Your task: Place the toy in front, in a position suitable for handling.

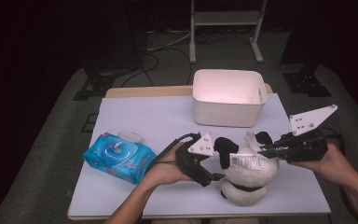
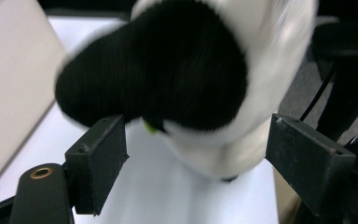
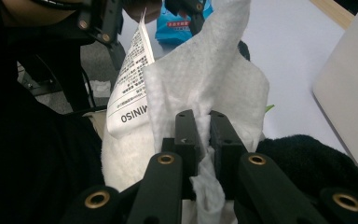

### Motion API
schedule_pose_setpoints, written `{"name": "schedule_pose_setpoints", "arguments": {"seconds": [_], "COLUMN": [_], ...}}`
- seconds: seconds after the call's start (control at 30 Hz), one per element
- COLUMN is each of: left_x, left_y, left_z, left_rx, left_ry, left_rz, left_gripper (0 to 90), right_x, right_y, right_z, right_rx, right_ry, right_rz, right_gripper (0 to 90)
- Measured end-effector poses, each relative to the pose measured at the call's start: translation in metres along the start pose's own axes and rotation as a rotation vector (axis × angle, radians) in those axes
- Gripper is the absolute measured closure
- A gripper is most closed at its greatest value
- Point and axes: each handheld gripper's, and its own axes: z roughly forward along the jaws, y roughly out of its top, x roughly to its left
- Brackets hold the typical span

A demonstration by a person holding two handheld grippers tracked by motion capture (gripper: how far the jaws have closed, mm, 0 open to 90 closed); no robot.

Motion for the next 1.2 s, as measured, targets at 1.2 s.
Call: {"name": "schedule_pose_setpoints", "arguments": {"seconds": [1.2], "left_x": [0.017], "left_y": [-0.014], "left_z": [-0.03], "left_rx": [-0.044], "left_ry": [-0.015], "left_rz": [-0.041], "left_gripper": [28.2], "right_x": [-0.002], "right_y": [0.028], "right_z": [0.039], "right_rx": [-0.075], "right_ry": [0.051], "right_rz": [-0.036], "right_gripper": [82.5]}}
